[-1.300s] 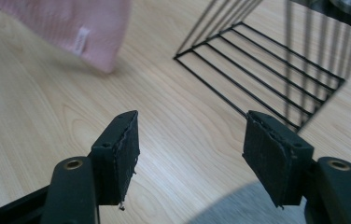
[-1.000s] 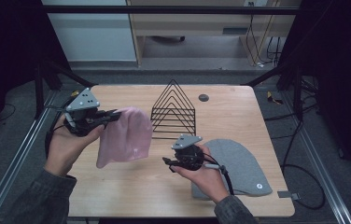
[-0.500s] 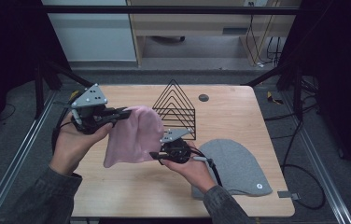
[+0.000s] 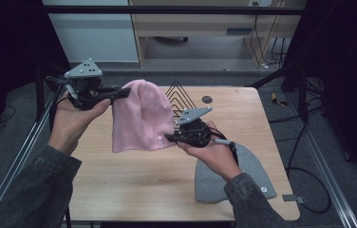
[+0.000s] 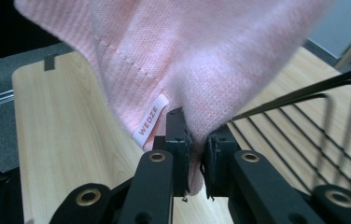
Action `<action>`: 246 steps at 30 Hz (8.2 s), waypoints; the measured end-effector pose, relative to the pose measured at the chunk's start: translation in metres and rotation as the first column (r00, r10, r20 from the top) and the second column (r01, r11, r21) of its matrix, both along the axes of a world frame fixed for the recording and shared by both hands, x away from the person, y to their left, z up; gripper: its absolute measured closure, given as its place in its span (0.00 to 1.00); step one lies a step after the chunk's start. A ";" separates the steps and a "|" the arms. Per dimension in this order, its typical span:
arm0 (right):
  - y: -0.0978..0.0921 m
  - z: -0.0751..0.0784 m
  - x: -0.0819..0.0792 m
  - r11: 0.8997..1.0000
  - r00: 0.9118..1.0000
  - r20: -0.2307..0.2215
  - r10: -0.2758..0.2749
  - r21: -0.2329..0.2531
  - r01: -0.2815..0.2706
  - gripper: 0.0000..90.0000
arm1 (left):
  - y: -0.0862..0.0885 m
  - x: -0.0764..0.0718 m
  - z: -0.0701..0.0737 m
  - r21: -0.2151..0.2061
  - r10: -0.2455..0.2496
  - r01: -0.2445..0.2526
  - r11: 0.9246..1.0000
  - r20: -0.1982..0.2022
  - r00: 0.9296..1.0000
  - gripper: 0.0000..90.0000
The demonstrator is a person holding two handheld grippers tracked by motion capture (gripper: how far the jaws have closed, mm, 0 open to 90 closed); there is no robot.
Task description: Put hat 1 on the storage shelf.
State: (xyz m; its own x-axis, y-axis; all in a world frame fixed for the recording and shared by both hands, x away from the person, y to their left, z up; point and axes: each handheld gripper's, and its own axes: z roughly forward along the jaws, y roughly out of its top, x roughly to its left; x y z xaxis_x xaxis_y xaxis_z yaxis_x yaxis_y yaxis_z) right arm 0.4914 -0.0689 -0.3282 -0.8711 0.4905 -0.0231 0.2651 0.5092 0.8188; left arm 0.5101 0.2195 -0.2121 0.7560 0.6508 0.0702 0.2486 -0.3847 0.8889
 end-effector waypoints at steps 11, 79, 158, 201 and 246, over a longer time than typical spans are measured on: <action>-0.018 0.024 0.025 0.999 0.999 -0.003 -0.032 0.012 0.032 0.92 | -0.014 0.032 0.019 0.001 0.004 -0.004 1.000 0.012 1.000 0.96; -0.052 0.019 0.119 0.973 0.972 0.035 -0.232 0.002 0.232 0.92 | -0.069 0.136 -0.002 -0.061 0.050 -0.046 0.997 0.063 0.997 0.94; -0.076 -0.058 0.091 0.939 0.946 0.024 -0.323 -0.113 0.324 0.60 | -0.087 0.091 -0.105 0.043 -0.025 0.026 0.999 -0.005 1.000 0.95; -0.188 -0.141 0.075 0.827 0.812 -0.194 -0.550 -0.258 0.499 0.54 | 0.018 -0.036 -0.233 0.209 0.145 -0.109 0.972 -0.165 0.976 0.15; -0.159 -0.072 0.003 0.942 0.941 -0.034 -0.335 -0.035 0.334 0.97 | 0.044 -0.041 -0.252 0.221 0.205 -0.150 0.964 -0.255 0.945 0.12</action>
